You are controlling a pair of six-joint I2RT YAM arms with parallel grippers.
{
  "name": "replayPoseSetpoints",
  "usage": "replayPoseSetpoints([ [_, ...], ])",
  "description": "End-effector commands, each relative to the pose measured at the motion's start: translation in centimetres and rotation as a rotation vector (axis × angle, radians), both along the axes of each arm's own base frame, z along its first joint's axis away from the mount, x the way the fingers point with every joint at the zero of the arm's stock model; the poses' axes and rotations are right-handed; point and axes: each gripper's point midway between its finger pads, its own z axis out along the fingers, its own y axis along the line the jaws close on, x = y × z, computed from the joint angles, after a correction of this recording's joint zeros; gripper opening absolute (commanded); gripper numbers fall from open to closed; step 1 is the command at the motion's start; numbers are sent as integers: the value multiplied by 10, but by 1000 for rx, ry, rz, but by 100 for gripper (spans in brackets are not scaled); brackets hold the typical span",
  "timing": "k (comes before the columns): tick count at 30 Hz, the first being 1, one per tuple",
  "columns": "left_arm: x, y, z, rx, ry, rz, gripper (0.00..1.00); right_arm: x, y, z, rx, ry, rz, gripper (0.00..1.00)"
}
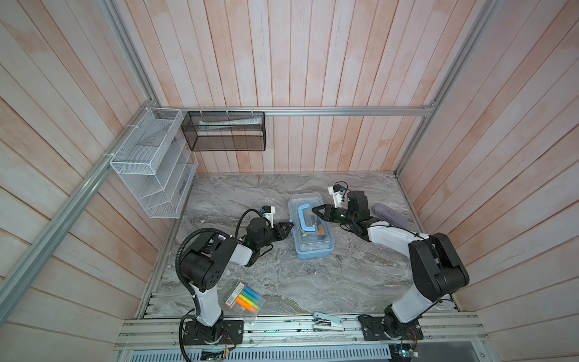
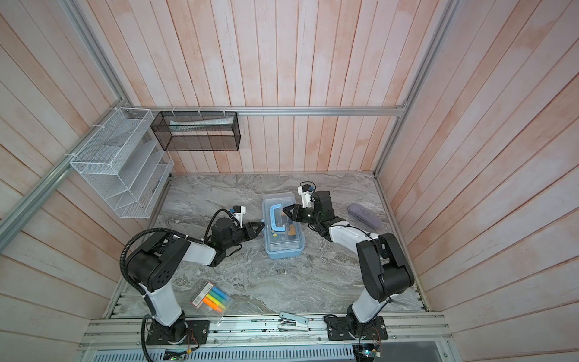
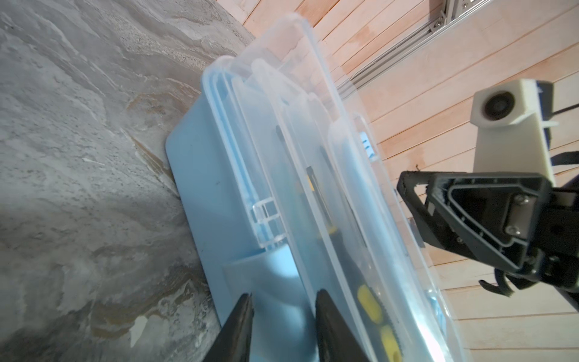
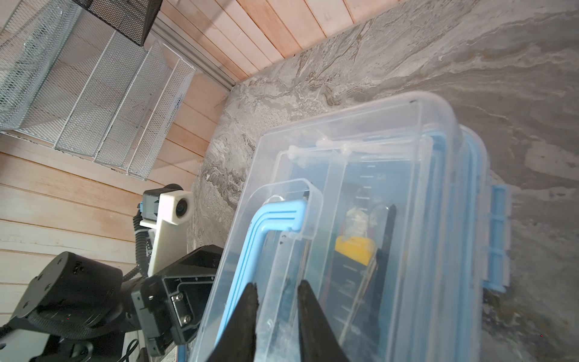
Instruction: Pack the tool kit
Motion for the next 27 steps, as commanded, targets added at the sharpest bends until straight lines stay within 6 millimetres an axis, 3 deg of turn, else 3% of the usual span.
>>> replayPoseSetpoints([
  [1, -3, -11, 11, 3, -34, -39, 36, -11, -1, -35, -47, 94, 4, 25],
  [7, 1, -10, 6, 46, -17, -37, 36, -10, -2, -33, -56, 90, 5, 25],
  [16, 4, 19, -5, 126, 19, 29, 31, -7, -3, -35, -75, 93, -1, 25],
  [27, 8, 12, -6, 151, 57, -21, 29, -3, -4, -34, -88, 89, -10, 25],
])
